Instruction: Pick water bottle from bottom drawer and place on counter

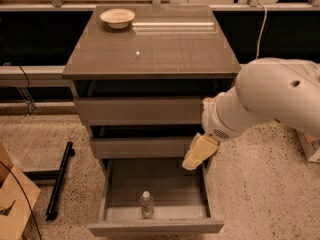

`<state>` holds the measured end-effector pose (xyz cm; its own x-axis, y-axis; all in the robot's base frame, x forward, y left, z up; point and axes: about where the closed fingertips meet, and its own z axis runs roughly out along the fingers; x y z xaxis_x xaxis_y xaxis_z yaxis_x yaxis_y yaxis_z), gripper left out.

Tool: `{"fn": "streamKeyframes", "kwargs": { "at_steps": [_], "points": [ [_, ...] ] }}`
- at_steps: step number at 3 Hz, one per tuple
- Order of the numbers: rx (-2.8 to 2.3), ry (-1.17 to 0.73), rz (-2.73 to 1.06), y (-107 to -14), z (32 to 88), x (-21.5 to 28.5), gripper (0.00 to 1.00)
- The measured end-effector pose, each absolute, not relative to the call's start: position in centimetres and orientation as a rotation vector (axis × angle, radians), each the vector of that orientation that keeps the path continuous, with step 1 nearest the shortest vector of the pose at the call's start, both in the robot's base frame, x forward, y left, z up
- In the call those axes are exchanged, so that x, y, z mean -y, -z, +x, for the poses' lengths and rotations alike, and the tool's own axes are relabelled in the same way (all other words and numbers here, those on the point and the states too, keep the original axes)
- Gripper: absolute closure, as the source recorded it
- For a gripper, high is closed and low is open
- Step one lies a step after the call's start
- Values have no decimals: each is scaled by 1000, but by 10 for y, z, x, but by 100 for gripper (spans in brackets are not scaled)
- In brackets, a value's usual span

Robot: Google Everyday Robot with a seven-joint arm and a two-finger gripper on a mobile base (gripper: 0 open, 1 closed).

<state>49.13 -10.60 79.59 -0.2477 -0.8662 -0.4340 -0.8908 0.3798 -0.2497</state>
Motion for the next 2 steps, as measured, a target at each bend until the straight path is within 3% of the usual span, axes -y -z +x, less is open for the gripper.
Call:
{"fn": "streamKeyframes", "kwargs": {
  "at_steps": [2],
  "points": [
    [-2111,-283,-1397,-695,530,95,0]
  ]
}}
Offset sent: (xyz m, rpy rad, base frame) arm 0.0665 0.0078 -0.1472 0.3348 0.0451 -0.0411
